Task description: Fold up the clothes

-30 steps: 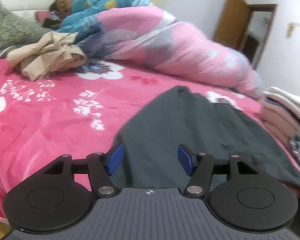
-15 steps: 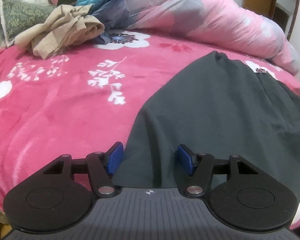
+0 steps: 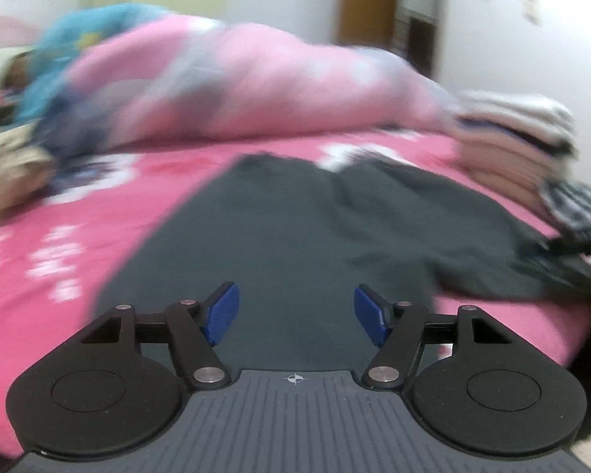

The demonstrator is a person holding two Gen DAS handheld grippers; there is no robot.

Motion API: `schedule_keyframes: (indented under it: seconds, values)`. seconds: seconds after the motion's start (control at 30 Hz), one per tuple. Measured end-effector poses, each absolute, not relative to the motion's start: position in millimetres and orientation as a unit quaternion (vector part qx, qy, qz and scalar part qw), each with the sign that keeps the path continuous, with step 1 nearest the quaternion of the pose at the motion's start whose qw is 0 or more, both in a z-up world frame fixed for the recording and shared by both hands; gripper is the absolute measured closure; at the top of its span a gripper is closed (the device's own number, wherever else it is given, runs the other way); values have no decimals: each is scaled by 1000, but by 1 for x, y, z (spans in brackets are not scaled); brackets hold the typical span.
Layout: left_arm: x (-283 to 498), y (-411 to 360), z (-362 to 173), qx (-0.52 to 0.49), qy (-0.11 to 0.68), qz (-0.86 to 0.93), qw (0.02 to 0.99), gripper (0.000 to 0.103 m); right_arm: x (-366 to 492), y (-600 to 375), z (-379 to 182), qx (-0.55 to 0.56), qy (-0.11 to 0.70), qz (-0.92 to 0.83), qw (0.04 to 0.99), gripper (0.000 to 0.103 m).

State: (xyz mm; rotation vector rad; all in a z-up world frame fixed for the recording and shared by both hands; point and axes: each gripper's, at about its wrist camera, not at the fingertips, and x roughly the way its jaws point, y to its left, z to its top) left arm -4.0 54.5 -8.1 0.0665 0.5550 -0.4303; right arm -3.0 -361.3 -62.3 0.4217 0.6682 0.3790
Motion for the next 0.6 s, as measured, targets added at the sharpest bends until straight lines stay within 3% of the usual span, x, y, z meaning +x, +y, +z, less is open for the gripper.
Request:
schedule_keyframes:
  seconds: [0.2,0.3,0.6]
  values:
    - [-8,-7,-25,107,274,-294,909,38,-55,-342,-50,139,303,322,886,86]
    - [-6,-25,-28,125,267,-310,904,37,-66,-348,-46,113,298,285,904,82]
    - [20,-77,-33,145,259,-333,895,37,-9,-412,-59,191,288,130,929,57]
